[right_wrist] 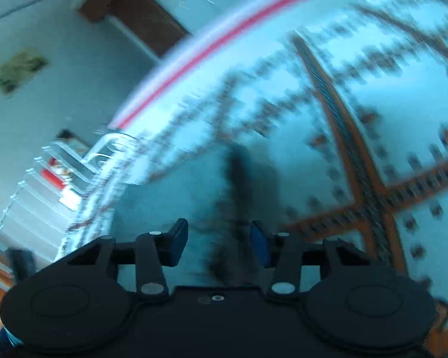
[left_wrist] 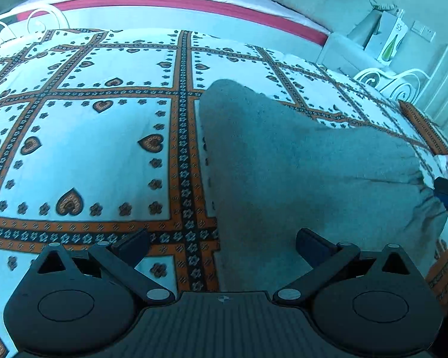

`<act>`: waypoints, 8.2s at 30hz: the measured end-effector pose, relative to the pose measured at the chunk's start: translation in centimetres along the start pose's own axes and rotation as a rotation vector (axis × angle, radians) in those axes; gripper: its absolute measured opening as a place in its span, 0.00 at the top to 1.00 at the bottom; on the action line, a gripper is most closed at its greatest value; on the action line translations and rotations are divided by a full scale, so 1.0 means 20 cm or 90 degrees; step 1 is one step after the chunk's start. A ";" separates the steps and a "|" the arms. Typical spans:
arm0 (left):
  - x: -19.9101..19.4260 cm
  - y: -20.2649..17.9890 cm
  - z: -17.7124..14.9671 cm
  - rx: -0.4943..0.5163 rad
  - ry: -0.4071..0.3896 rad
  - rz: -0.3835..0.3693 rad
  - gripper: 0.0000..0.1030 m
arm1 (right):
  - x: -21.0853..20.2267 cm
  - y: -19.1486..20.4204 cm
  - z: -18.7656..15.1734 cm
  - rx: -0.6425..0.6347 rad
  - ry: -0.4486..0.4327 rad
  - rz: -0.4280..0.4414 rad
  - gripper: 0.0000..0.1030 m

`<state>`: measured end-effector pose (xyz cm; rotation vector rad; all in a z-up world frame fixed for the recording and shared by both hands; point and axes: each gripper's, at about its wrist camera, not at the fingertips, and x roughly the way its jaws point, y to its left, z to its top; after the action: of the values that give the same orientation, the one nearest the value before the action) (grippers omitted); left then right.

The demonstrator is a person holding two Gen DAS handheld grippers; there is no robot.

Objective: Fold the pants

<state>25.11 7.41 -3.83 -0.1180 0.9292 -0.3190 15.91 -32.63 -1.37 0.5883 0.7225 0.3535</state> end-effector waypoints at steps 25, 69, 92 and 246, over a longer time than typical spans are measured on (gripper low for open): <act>0.02 -0.04 0.03 0.013 -0.015 -0.011 0.00 | -0.09 -0.11 0.04 0.019 -0.022 -0.028 0.45; 0.16 -0.07 0.09 0.017 -0.007 -0.101 0.34 | 0.29 -0.18 0.04 0.087 0.115 0.069 0.19; 0.06 0.09 0.14 -0.085 -0.041 -0.230 0.78 | 0.19 0.02 0.14 0.044 0.094 0.125 0.63; -0.61 -0.58 -0.37 0.078 -0.268 0.075 0.00 | -0.21 0.54 -0.29 -0.308 -0.098 -0.142 0.06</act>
<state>9.89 0.68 3.85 -0.0162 0.4951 -0.2284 7.80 -24.09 3.86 0.0736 0.5219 0.2593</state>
